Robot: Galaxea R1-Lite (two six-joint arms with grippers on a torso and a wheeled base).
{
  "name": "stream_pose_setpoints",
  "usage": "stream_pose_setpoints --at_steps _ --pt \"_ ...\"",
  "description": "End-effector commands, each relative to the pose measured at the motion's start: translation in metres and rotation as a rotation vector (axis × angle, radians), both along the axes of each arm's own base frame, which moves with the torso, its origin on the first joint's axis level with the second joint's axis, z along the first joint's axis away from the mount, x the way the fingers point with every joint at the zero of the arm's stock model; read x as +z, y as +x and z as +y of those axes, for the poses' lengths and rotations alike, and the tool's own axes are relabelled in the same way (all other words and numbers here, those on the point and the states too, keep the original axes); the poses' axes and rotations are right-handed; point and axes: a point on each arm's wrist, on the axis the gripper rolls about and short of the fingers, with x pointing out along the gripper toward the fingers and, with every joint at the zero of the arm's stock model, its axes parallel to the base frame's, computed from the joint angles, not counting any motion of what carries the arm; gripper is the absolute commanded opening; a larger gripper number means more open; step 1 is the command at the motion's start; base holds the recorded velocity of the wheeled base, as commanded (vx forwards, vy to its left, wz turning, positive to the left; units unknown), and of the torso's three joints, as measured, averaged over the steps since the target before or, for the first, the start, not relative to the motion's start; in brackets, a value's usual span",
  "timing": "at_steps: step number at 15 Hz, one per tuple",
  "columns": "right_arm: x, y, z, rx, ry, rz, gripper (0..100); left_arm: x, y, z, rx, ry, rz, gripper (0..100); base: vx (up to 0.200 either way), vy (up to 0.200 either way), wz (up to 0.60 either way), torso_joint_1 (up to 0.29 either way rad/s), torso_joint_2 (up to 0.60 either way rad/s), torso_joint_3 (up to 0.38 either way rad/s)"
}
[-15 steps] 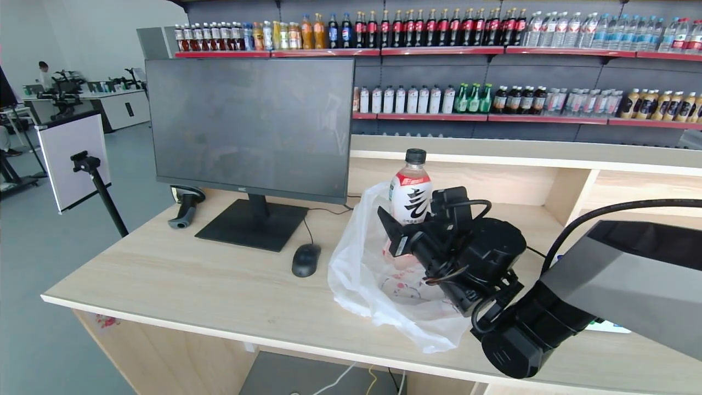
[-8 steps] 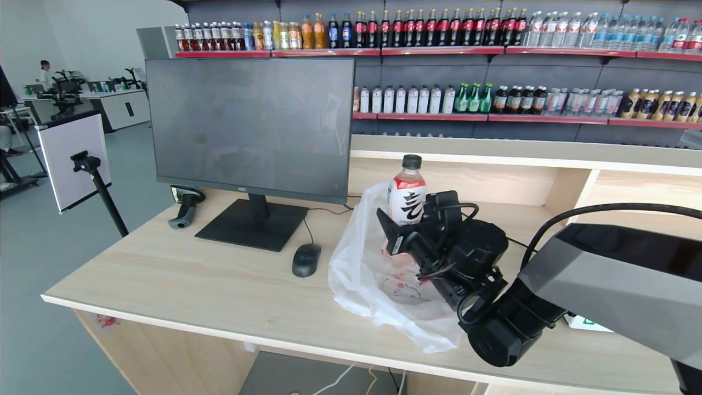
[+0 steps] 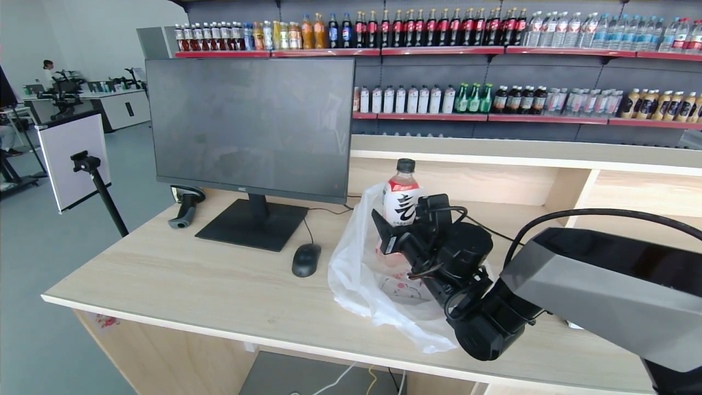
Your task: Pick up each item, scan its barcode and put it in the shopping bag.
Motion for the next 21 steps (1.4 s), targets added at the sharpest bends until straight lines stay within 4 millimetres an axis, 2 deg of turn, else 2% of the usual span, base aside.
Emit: stream_pose_setpoints --at_steps 1,5,10,21 --pt "-0.002 0.003 -0.001 -0.005 0.004 0.001 0 0.000 0.000 0.000 0.001 0.000 -0.001 100 0.000 0.000 0.00 0.000 0.00 0.000" --pt "-0.014 0.006 -0.003 -0.013 -0.012 0.024 0 0.000 0.000 0.000 0.001 -0.001 -0.001 100 0.000 0.000 0.00 0.000 0.00 0.000" --pt "-0.028 0.000 -0.007 -0.014 -0.052 0.076 0 0.000 0.000 0.000 0.001 -0.001 -0.001 100 0.000 0.000 0.00 0.000 0.00 0.000" --pt "-0.026 -0.006 -0.008 -0.006 -0.049 0.087 0 0.000 0.000 0.000 0.001 0.000 -0.001 100 0.000 0.000 0.00 0.000 0.00 0.000"
